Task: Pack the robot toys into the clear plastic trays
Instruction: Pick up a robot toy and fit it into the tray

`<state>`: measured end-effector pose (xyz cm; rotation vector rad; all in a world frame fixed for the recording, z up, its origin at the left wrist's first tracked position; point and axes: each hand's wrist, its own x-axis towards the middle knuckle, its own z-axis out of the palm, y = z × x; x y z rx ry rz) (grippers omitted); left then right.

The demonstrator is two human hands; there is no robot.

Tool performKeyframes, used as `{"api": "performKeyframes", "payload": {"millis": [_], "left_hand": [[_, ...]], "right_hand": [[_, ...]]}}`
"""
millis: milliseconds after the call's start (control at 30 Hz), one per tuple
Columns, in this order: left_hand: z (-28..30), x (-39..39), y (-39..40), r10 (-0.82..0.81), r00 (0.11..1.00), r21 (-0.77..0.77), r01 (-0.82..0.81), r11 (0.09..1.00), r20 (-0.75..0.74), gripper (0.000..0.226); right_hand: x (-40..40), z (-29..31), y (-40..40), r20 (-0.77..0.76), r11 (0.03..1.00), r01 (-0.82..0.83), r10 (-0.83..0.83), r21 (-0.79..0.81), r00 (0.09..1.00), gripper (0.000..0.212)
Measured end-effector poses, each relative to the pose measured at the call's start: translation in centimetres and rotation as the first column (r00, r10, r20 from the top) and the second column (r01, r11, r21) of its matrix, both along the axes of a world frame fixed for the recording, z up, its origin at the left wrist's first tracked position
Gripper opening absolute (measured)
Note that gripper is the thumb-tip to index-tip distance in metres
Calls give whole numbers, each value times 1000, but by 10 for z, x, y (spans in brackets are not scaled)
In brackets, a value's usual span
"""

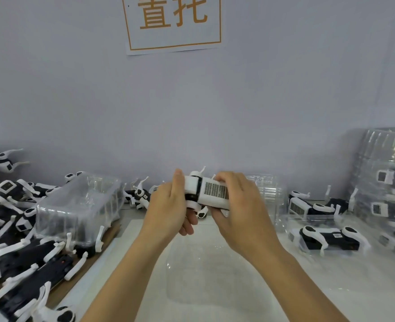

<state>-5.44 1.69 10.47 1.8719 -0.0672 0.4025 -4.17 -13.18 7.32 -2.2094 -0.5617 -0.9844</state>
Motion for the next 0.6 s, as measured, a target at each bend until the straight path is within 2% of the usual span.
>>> {"api": "performKeyframes", "payload": {"millis": [67,133,233,300,367,433,500,567,600], "left_hand": [[2,1,4,23,999,-112,-28,993,-49,73],[5,2,8,44,997,-184,-55,981,-61,71],[1,5,15,110,993,-257,-97,962,38,64],[-9,10,21,202,967,-208,-168,964,155,44],[-25,17,27,234,951,-103,-216,971,204,28],[-45,23,32,153,980,-26,-151,988,128,19],[-68,29,35,57,998,12,-57,998,-12,17],[-91,33,35,-50,989,-91,38,995,-141,18],[-100,34,33,-120,975,-227,76,971,-187,21]], "right_hand": [[-1,6,-1,35,997,16,-14,-71,999,47],[-2,11,-5,28,986,45,-41,-158,999,52],[1,15,-17,-134,996,2,-14,-90,991,51],[6,17,-29,-191,1000,12,-13,-8,982,32],[12,20,-42,-228,998,28,-14,61,973,17],[16,22,-54,-289,996,34,-9,81,957,8],[16,22,-61,-358,994,14,27,112,933,15],[18,19,-62,-404,995,-16,54,96,913,16],[17,18,-60,-428,996,-39,68,76,901,14]]}}
